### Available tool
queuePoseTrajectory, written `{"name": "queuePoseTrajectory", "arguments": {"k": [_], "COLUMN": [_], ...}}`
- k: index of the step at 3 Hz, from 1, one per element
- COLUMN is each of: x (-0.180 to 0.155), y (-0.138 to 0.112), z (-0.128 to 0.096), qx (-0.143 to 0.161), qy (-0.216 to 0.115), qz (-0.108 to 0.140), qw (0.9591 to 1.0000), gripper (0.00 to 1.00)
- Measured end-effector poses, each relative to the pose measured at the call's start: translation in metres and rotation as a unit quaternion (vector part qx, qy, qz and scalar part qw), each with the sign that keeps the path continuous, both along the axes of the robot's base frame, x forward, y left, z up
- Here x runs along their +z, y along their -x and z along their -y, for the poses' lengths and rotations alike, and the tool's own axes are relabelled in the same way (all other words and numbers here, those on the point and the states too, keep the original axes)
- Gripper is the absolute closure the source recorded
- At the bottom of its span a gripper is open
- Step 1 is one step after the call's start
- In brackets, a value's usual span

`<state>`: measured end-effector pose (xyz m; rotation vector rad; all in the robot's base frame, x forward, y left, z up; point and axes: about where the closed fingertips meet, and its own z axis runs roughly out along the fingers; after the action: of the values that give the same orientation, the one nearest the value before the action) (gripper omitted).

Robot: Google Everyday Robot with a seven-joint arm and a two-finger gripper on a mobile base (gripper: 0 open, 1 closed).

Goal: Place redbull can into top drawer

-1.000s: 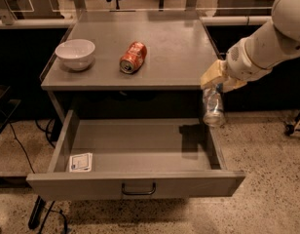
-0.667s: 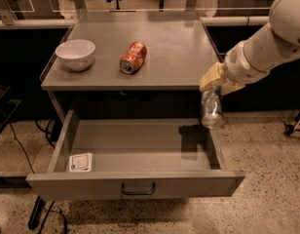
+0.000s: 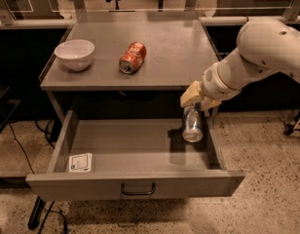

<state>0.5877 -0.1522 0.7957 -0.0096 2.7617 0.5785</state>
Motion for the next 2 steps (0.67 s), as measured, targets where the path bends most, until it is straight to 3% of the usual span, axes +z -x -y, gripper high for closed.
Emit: {"name": "queuePoseTrajectory", "arguments": {"k": [1, 2], "x": [-0.001, -0.018], "y": [0.0, 0.002], "z": [0.0, -0.008], "qx": [0.0, -0.002], "qy": [0.0, -0.009], "qz": [0.0, -0.021], "qw": [1.0, 0.9997], "gripper": [1.0, 1.0]}}
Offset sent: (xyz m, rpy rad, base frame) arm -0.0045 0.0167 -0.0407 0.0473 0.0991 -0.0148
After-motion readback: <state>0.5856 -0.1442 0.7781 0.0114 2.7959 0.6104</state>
